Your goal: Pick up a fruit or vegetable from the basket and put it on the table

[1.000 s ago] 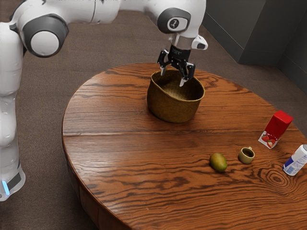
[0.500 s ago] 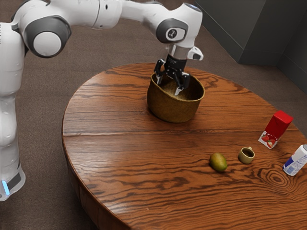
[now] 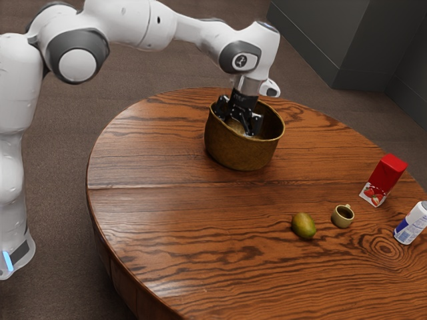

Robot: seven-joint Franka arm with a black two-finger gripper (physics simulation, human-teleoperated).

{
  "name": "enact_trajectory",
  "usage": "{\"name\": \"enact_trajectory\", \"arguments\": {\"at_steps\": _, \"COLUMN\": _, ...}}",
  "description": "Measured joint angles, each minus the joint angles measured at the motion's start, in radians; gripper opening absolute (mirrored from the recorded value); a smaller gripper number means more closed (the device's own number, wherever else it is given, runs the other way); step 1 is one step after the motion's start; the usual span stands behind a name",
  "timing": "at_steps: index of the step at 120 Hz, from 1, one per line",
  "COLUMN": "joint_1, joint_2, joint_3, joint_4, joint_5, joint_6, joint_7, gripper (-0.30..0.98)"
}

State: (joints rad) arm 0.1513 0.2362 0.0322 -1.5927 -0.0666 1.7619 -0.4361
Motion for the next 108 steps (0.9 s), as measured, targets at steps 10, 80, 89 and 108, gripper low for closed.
{"name": "enact_trajectory", "arguments": {"at_steps": 10, "joint_1": 0.0, "joint_2": 0.011, "joint_3": 0.0, "joint_4": 0.0, "joint_5": -0.005, "joint_6": 0.004, "joint_7": 0.003, "gripper": 0.69}}
{"name": "enact_trajectory", "arguments": {"at_steps": 80, "joint_1": 0.017, "joint_2": 0.039, "joint_3": -0.003, "joint_4": -0.037, "joint_5": -0.027, "joint_6": 0.041, "joint_7": 0.015, "gripper": 0.69}}
{"name": "enact_trajectory", "arguments": {"at_steps": 89, "joint_1": 0.02, "joint_2": 0.044, "joint_3": -0.008, "joint_4": -0.037, "joint_5": -0.027, "joint_6": 0.043, "joint_7": 0.016, "gripper": 0.69}}
{"name": "enact_trajectory", "arguments": {"at_steps": 108, "joint_1": 0.026, "joint_2": 0.051, "joint_3": -0.009, "joint_4": -0.037, "joint_5": -0.027, "joint_6": 0.046, "joint_7": 0.017, "gripper": 0.69}}
